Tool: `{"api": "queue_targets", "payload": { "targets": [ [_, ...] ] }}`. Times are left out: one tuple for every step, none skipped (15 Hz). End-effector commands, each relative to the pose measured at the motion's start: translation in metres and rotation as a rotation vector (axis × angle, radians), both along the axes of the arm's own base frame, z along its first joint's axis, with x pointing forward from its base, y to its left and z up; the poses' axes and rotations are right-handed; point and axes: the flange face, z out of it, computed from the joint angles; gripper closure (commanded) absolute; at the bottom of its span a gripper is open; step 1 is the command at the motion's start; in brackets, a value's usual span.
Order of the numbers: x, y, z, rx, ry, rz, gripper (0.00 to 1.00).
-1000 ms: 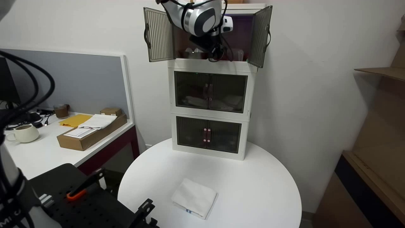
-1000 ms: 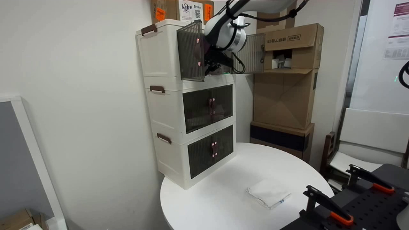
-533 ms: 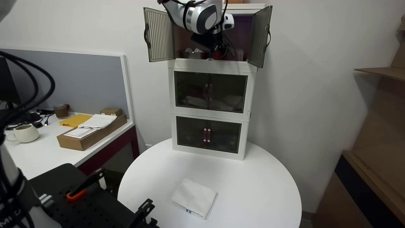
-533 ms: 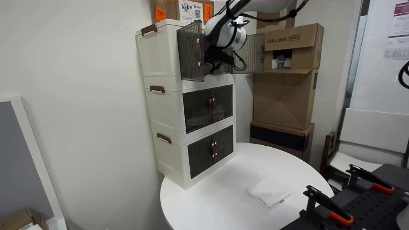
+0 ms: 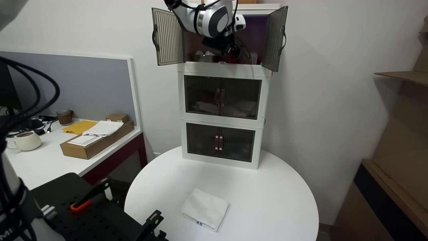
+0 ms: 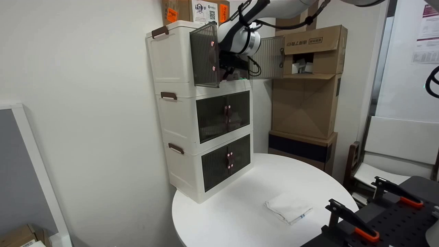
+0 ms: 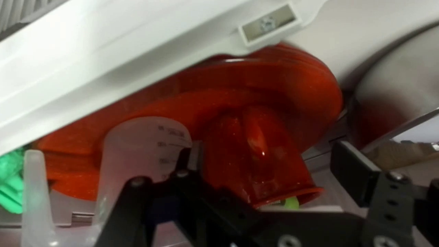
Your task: Remove the red cup from the top cabinet
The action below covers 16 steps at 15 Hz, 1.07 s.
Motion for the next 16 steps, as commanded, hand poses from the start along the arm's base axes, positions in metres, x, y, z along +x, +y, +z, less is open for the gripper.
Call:
{"api": "queue_targets", "payload": {
  "targets": [
    [0.011, 0.005, 0.002, -0.026, -0.019, 0.006, 0.4],
    [0.012, 0.005, 0.001, -0.027, -0.019, 0.006, 0.47],
    [0.013, 0.006, 0.001, -0.028, -0.022, 0.006, 0.55],
    [0.013, 0.006, 0.001, -0.027, -0.022, 0.006, 0.63],
    [0.013, 0.006, 0.0, -0.025, -0.018, 0.001, 0.7],
    [0.014, 0.005, -0.001, -0.021, -0.015, -0.004, 0.78],
    [0.014, 0.004, -0.002, -0.02, -0.014, -0.007, 0.85],
    [0.014, 0.003, -0.002, -0.02, -0.013, -0.008, 0.89],
    [0.013, 0.002, -0.002, -0.02, -0.012, -0.011, 0.92],
    [0.013, 0.001, -0.002, -0.019, -0.012, -0.013, 0.93],
    [0.012, 0.0, -0.003, -0.014, -0.004, -0.021, 0.94],
    [0.01, -0.001, -0.004, -0.003, 0.01, -0.03, 0.92],
    [0.008, -0.002, -0.005, 0.006, 0.022, -0.039, 0.92],
    [0.006, -0.002, -0.007, 0.014, 0.032, -0.043, 0.93],
    [0.004, -0.002, -0.007, 0.015, 0.037, -0.044, 0.94],
    [0.001, -0.001, -0.008, 0.013, 0.042, -0.042, 0.94]
  ]
}}
